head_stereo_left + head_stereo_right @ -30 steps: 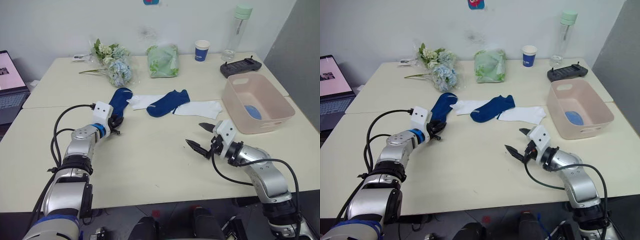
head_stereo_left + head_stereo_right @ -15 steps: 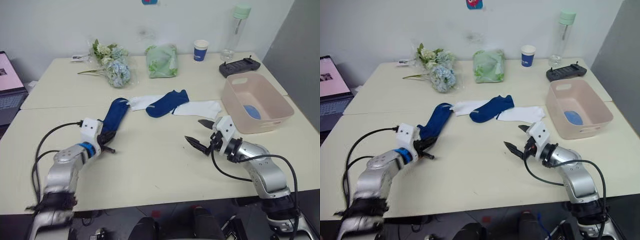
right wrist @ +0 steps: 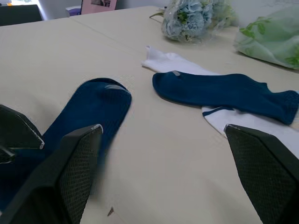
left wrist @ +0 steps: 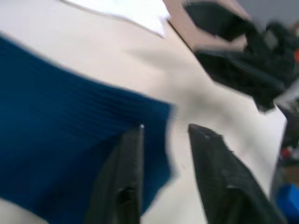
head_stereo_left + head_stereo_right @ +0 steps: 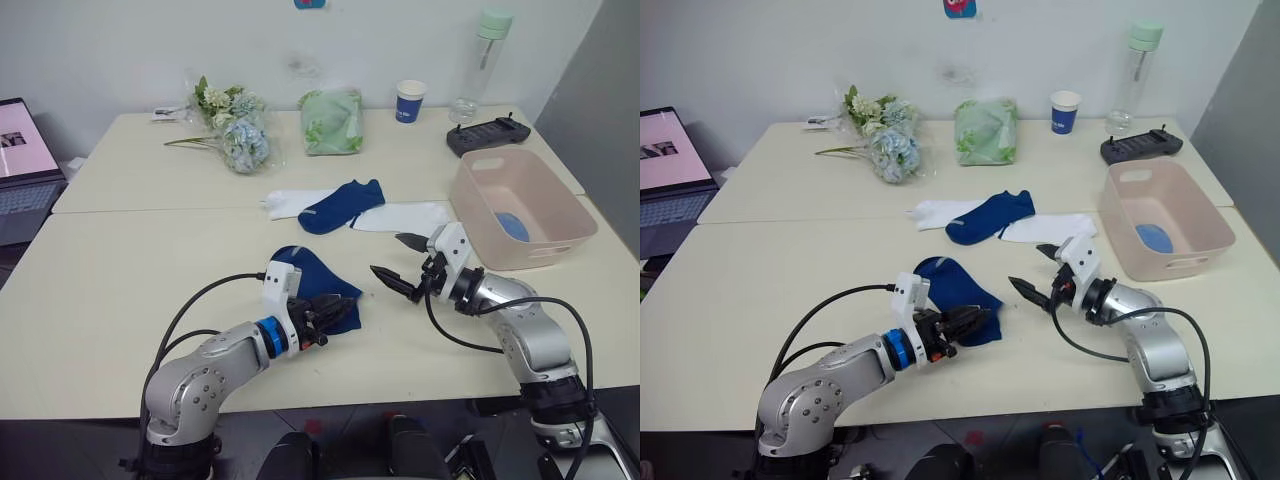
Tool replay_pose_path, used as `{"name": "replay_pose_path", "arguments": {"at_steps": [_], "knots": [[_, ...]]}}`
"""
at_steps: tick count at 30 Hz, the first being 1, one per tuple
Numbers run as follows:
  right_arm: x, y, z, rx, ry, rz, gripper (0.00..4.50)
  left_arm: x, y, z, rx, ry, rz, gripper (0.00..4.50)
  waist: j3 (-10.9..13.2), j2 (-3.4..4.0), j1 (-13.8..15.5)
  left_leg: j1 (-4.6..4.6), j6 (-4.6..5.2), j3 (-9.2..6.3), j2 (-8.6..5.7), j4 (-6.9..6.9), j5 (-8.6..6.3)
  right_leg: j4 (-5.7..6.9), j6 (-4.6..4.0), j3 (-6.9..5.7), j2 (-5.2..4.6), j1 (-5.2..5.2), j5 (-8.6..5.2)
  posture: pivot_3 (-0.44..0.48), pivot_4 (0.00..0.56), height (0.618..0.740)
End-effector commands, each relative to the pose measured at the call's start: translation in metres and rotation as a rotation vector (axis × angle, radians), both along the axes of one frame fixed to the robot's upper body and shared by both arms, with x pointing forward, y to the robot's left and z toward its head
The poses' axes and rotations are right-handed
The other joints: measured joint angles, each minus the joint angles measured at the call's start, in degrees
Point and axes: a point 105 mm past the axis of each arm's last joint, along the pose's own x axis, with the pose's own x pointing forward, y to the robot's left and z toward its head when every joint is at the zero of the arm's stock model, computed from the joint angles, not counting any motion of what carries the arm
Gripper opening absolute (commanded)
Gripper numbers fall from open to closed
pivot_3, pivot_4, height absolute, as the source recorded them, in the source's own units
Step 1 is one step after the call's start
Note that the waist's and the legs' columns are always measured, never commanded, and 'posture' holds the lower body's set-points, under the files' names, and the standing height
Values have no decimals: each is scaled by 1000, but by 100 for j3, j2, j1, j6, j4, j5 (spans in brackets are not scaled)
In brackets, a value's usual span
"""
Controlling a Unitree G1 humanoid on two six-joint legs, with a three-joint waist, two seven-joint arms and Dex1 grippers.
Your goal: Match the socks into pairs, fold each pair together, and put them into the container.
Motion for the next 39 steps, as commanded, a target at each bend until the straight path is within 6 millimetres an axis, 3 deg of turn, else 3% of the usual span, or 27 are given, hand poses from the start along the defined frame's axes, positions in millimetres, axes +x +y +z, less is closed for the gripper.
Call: {"name": "replay_pose_path", "arguments": {"at_steps": [1,6,9,12,17,24,26,28,39], "knots": [[-2,-6,9,18,-23,-10,4500,-7,6,25,-24,-98,-70,2904,0,0,-15,0,0,0,0,0,0,0,0,0,1,0,0,0,150,740],[-7,-6,0,44,82,-19,4500,-2,40,55,5,-253,-73,4486,1,1,-13,-2,0,-1,2,1,0,-3,-1,0,-2,0,0,0,150,740],[-21,3,-16,11,222,29,4500,40,86,61,164,-357,113,4486,2,3,15,-1,0,0,0,2,0,-4,-1,1,-8,4,0,0,150,740],[-39,15,-22,-19,269,121,4500,69,112,45,373,-404,155,4486,2,3,22,0,0,-3,-6,1,0,-9,-2,-6,-4,7,0,0,150,740],[-59,28,-36,-142,314,266,4500,97,124,25,474,-424,168,4486,6,-4,24,-8,2,-3,-10,0,-1,-21,0,-6,-15,3,0,0,150,740],[-50,43,-59,-287,287,310,4500,115,113,-3,497,-392,121,4486,8,-11,-12,-8,2,-4,-10,4,-1,-10,1,-10,-14,-2,0,0,150,740],[-51,50,-61,-269,302,319,4500,116,111,-9,510,-385,107,4120,7,-12,-23,-12,1,-3,-8,4,-1,-11,1,-8,-15,-9,0,0,150,740],[-55,54,-66,-278,313,343,3905,116,110,-13,513,-385,99,3648,4,-16,-33,-12,1,-4,-6,3,-1,-9,1,-8,-15,-11,0,0,150,740],[-40,52,-61,-240,278,294,2,104,110,-11,497,-378,74,102,3,-16,-38,-9,1,-6,-5,4,-1,-4,1,-7,-13,-10,0,0,150,740]]}}
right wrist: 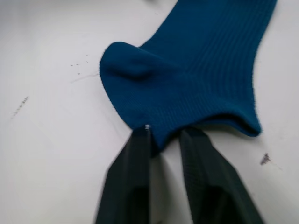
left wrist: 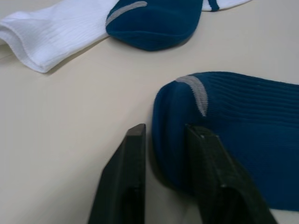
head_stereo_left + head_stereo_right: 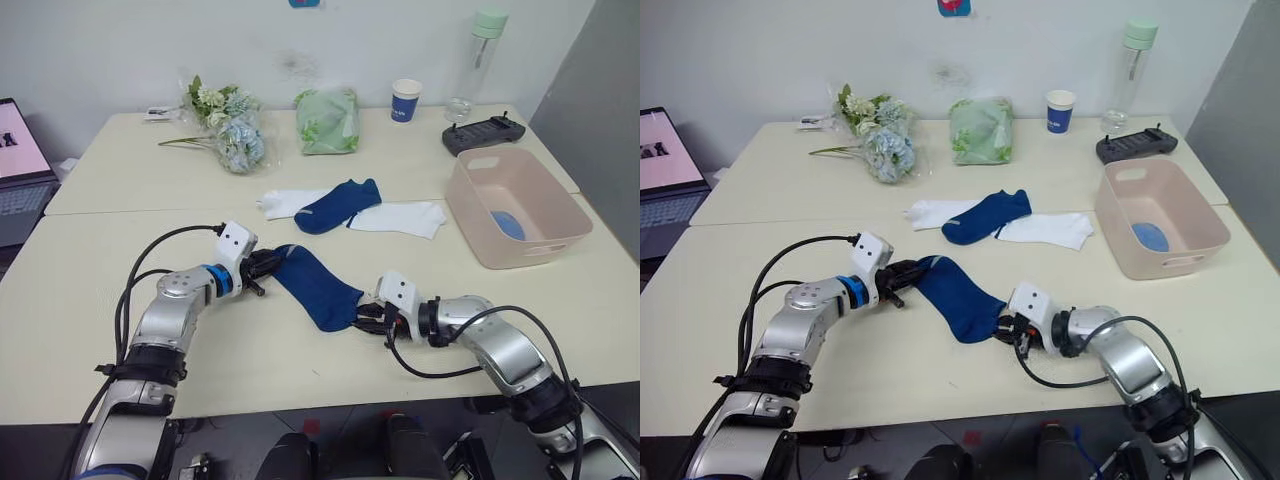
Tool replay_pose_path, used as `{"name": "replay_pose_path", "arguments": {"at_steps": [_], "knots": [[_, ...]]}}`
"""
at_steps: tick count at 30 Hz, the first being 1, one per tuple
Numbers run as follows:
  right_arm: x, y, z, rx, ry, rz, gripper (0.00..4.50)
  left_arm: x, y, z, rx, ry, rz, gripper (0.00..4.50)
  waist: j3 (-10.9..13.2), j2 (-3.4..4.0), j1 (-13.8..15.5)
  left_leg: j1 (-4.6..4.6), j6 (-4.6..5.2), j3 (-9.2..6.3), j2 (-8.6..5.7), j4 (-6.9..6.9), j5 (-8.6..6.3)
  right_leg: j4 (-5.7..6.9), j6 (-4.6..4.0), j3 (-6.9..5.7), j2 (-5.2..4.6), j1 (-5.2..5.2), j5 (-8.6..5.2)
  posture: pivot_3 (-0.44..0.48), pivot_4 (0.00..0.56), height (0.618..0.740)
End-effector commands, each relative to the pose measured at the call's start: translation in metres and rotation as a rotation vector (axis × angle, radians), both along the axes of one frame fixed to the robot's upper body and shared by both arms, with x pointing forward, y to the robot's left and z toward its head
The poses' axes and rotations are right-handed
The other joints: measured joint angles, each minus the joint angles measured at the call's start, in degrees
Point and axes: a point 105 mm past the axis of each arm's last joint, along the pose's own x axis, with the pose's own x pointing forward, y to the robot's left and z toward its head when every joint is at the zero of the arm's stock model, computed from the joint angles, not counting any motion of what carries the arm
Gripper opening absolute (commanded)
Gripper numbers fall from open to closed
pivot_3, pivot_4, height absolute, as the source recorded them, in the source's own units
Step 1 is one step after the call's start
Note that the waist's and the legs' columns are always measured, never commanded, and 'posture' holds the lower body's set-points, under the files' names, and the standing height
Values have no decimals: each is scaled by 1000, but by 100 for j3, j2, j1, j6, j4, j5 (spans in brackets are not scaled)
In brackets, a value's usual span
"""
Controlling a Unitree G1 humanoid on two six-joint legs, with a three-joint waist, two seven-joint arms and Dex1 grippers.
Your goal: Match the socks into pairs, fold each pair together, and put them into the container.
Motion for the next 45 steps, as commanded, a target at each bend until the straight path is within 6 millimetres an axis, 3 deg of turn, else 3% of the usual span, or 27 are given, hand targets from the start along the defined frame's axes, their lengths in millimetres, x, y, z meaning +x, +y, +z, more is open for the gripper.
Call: {"name": "replay_pose_path", "arguments": {"at_steps": [1,9,13,16,20,23,31,36,40,44,45], "knots": [[3,-1,6,39,16,-14,0,-7,5,5,-7,-12,14,24,0,0,-3,0,0,0,0,1,0,1,0,0,0,0,0,0,150,740],[6,-22,16,38,71,5,0,-26,5,9,-80,15,84,24,0,1,11,-2,1,-2,3,0,0,-2,0,2,-3,0,0,0,150,740],[1,-50,31,9,159,62,0,-66,-12,15,-169,21,103,24,3,5,7,-5,3,0,16,-2,-2,-8,1,7,-9,-2,-1,0,150,740],[4,-59,40,9,202,86,0,-87,-24,17,-258,46,163,24,8,-1,22,-6,8,1,15,0,-4,-6,7,8,-14,1,-4,0,150,740],[7,-71,39,-63,227,140,0,-107,-38,9,-287,80,212,24,9,-2,34,6,8,-1,19,0,-4,-3,6,0,-9,19,-4,0,150,740],[12,-79,33,-108,248,152,0,-115,-39,1,-299,92,287,24,9,-3,46,5,8,2,8,1,-4,-10,6,3,-12,21,-4,0,150,740],[23,-79,26,-136,218,153,0,-111,-39,-10,-294,71,353,24,11,-5,110,4,7,4,6,1,-4,-11,6,2,-13,20,-4,0,150,740],[23,-94,29,-171,172,143,1335,-120,-39,-12,-315,77,344,1299,12,-4,143,3,7,5,6,1,-4,-13,6,4,-14,19,-4,0,150,740],[32,-103,52,-128,76,76,2777,-128,-19,0,-292,49,329,2567,14,-5,155,3,7,6,7,1,-4,-13,6,4,-14,19,-4,0,150,740],[32,-90,71,-9,9,60,4186,-132,3,15,-233,-2,280,3871,16,-4,158,4,7,5,7,-2,-4,-11,5,1,-10,19,-5,0,150,740],[31,-85,74,15,-6,64,4186,-131,9,22,-224,-32,277,3871,17,-5,155,3,7,5,8,-2,-4,-11,5,2,-10,19,-5,0,150,740]]}}
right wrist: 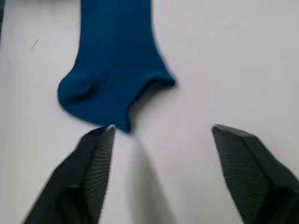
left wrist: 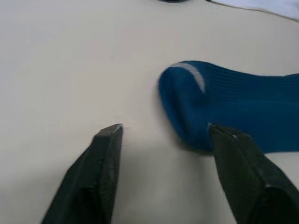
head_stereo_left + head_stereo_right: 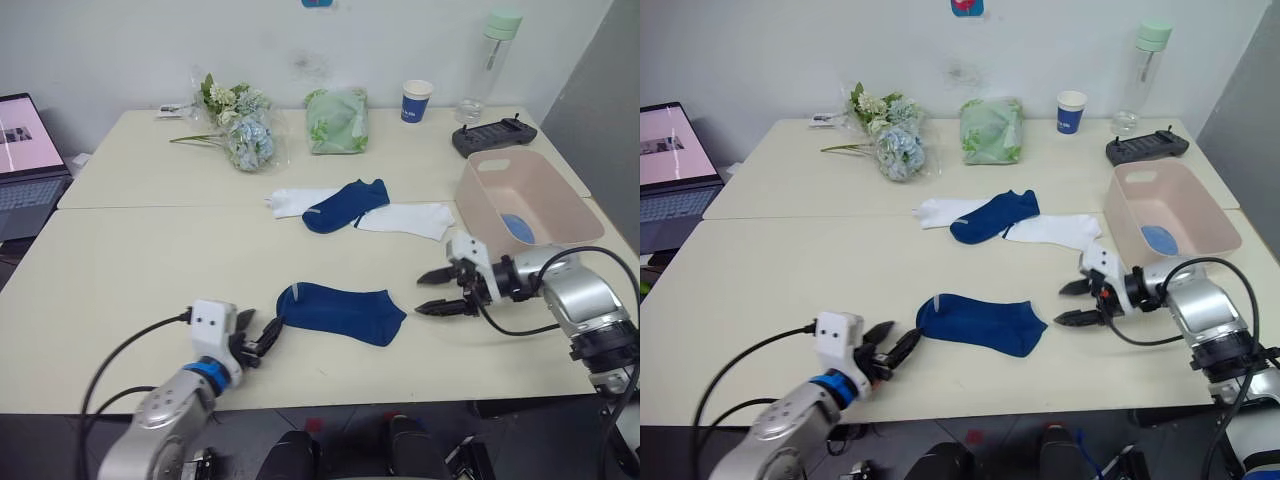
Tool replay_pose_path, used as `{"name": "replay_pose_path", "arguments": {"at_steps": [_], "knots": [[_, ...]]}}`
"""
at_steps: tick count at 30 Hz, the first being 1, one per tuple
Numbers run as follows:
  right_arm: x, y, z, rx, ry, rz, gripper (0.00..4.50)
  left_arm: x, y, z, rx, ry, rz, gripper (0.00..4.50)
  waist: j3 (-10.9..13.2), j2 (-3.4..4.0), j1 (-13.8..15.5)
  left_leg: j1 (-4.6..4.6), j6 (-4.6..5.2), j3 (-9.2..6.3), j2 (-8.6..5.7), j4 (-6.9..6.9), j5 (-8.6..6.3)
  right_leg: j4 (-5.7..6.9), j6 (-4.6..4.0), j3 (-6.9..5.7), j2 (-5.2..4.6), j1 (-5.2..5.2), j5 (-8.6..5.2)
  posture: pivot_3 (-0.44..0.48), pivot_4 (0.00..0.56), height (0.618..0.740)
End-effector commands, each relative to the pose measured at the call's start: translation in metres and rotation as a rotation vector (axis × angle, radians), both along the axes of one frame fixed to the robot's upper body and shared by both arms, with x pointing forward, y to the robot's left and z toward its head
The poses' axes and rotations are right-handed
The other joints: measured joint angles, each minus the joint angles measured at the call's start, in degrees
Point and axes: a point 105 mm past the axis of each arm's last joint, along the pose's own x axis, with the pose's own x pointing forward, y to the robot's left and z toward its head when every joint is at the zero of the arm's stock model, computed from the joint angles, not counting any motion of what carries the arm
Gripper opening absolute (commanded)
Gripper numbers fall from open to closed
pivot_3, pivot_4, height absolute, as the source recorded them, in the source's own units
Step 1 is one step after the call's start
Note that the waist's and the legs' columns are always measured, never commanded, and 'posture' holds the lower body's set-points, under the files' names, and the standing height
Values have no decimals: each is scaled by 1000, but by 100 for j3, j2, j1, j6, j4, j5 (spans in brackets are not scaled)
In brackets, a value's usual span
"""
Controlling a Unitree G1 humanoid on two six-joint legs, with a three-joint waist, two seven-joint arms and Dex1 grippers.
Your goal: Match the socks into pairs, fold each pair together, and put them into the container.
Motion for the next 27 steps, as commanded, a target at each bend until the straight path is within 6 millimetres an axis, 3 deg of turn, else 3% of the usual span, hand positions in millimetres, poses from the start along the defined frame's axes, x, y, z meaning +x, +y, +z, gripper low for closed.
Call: {"name": "replay_pose_path", "arguments": {"at_steps": [1,2,5,8,12,15,22,25,27], "knots": [[-6,28,23,136,-104,40,4186,3,14,40,46,-160,-59,3871,1,-2,-1,0,0,-1,3,0,0,0,0,-1,0,0,0,0,150,740],[-8,35,24,158,-122,43,4186,5,15,46,62,-188,-80,3871,1,-2,2,-1,0,-3,6,-1,0,0,0,-2,0,-1,0,0,150,740],[-13,70,13,214,-206,62,3598,13,-15,49,142,-251,-307,3313,0,0,17,-1,-1,-5,4,1,1,0,0,-6,0,2,0,0,150,740],[-18,92,-3,213,-241,95,2535,21,-38,37,187,-252,-446,2348,0,3,24,1,0,-3,-6,2,1,-6,0,-2,-8,9,1,0,150,740],[-17,100,-32,163,-228,68,1073,44,-57,12,233,-218,-495,1080,1,-1,20,-1,0,-4,-10,2,0,-6,0,-5,-3,1,1,0,150,740],[-15,90,-49,106,-228,39,0,50,-53,-14,286,-161,-493,66,0,1,-14,2,-1,-3,-11,1,1,1,-1,-5,3,-2,1,0,150,740],[-17,51,-56,9,-249,19,0,42,-31,-26,294,-99,-467,10,-3,6,-25,12,0,0,-6,-1,0,2,0,1,4,6,1,0,150,740],[-16,40,-46,29,-263,6,0,37,-27,-19,267,-122,-469,10,-3,6,-23,13,0,-1,-6,-1,0,2,1,0,4,8,0,0,150,740],[-17,42,-28,123,-270,-4,0,32,-32,-2,211,-181,-487,10,-2,5,-27,12,0,0,-4,-1,0,2,1,1,3,8,1,0,150,740]]}}
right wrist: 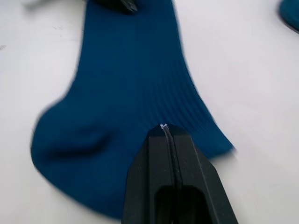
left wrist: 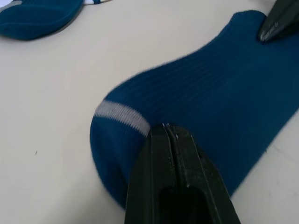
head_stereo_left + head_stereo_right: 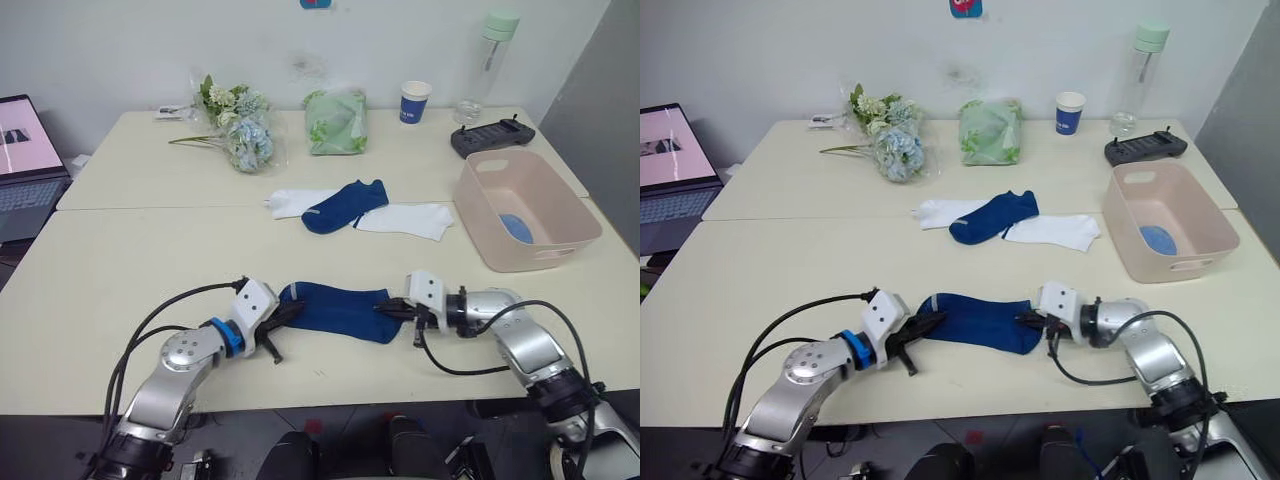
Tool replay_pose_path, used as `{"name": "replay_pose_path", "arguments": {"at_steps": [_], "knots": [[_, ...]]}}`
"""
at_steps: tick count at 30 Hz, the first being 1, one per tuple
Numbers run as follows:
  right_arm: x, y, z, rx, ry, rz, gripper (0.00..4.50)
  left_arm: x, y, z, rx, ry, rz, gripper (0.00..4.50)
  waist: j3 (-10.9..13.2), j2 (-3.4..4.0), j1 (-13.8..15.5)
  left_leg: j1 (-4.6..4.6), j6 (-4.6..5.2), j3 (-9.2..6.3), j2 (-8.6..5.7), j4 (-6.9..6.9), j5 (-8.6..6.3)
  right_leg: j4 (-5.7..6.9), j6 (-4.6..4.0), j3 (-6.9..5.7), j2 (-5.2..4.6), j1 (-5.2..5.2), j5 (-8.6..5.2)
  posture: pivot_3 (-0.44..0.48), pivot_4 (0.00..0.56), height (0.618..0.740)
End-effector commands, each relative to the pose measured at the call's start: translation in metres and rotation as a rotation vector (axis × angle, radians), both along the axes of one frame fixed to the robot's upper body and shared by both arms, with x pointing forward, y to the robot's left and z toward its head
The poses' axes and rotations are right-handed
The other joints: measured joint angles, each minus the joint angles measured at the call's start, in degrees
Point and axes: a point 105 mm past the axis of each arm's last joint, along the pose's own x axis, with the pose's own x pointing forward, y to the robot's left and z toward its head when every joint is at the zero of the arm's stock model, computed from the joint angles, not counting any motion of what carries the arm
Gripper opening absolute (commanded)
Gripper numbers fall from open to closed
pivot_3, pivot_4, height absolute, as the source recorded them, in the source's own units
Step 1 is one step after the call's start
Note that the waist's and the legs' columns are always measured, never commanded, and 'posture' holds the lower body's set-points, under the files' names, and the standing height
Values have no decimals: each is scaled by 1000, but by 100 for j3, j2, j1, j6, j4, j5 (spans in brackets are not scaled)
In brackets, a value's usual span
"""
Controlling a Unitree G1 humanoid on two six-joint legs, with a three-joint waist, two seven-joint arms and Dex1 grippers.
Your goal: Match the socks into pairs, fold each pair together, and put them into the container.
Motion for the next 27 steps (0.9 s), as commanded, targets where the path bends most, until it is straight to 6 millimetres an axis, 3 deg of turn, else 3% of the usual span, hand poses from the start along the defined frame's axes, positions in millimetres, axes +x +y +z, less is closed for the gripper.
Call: {"name": "replay_pose_path", "arguments": {"at_steps": [1,3,6,8,11,15,18,21,25,27], "knots": [[-1,1,29,140,-18,6,0,-7,-1,21,-70,-46,-26,10,5,2,-8,-1,0,0,4,0,0,0,0,0,0,-2,0,0,150,740],[-3,6,40,205,-8,20,0,-10,-5,28,-83,-59,-44,10,9,3,-6,-6,0,0,10,0,0,2,0,2,0,-10,0,0,150,740],[-9,25,40,254,74,65,0,-18,-16,21,-71,-12,-84,10,8,2,-2,-7,0,-1,19,0,0,0,0,0,0,-7,0,0,150,740],[-13,39,27,207,112,107,0,-21,-20,10,-37,27,-94,10,8,3,-5,-6,1,-1,17,0,0,0,0,1,0,-6,0,0,150,740],[-19,44,7,93,117,156,0,-20,-18,2,0,56,-73,10,9,4,-3,-8,1,-2,2,-1,0,1,0,-2,1,-9,0,0,150,740],[-24,34,-6,-6,113,188,0,-21,-9,-6,45,82,-45,10,8,4,27,-7,1,-1,1,0,0,-2,0,-1,-4,-6,0,0,150,740],[-20,10,-11,-94,93,161,0,-21,6,-10,83,95,-21,10,7,4,27,-3,1,-2,1,0,0,-2,0,-2,-3,-2,0,0,150,740],[-21,-11,0,-77,96,122,0,-23,12,4,35,74,-13,10,6,4,33,0,1,-2,1,0,0,-4,1,-3,-3,5,-1,0,150,740],[-22,-9,32,136,146,48,0,-19,16,31,-131,48,43,10,12,4,33,-2,2,-8,11,0,-1,-5,1,-7,-3,6,-1,0,150,740],[-20,-17,40,168,140,-19,0,-8,33,43,-231,49,164,10,13,5,29,-5,2,-9,19,0,-1,-3,1,-6,-3,2,-1,0,150,740]]}}
